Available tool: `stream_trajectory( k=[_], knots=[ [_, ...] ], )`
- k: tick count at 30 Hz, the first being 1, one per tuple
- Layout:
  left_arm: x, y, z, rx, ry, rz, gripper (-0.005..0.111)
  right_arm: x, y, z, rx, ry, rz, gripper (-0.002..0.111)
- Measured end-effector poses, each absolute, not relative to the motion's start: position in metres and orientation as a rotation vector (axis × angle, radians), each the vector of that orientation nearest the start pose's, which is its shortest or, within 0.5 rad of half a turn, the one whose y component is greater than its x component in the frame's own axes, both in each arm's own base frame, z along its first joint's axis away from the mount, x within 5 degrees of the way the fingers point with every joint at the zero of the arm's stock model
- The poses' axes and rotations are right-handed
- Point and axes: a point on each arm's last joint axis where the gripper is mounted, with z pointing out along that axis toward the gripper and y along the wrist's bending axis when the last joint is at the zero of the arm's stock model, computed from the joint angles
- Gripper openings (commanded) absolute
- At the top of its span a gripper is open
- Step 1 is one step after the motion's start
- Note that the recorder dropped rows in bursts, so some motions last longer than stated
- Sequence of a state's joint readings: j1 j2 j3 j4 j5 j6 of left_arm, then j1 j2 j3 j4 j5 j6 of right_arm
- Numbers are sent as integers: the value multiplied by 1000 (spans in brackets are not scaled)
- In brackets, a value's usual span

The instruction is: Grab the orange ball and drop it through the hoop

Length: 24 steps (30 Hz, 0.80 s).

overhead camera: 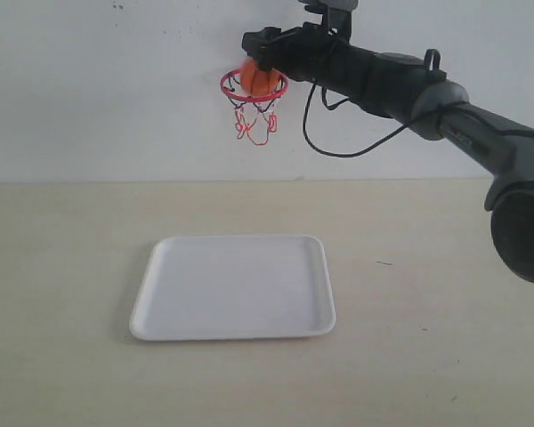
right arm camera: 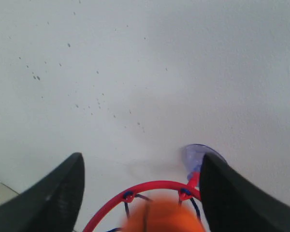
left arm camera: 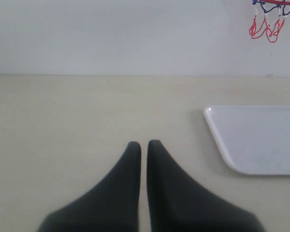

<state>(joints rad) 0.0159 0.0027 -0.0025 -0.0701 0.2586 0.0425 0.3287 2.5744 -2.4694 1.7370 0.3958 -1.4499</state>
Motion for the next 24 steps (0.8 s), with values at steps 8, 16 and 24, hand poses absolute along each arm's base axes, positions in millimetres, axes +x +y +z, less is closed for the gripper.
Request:
stream_trajectory(
  k=[8, 16, 24],
  knots=[
    [55, -1, 191, -23, 1742, -23, 4, 551, 225, 264, -325, 1547, 822, 9],
    [55, -1, 191, -23, 1742, -23, 4, 550, 222, 265, -347, 1538, 879, 0],
    [55, -1, 191, -23, 1742, -23, 4, 547, 146, 272, -532, 1589, 1155, 0]
  ],
)
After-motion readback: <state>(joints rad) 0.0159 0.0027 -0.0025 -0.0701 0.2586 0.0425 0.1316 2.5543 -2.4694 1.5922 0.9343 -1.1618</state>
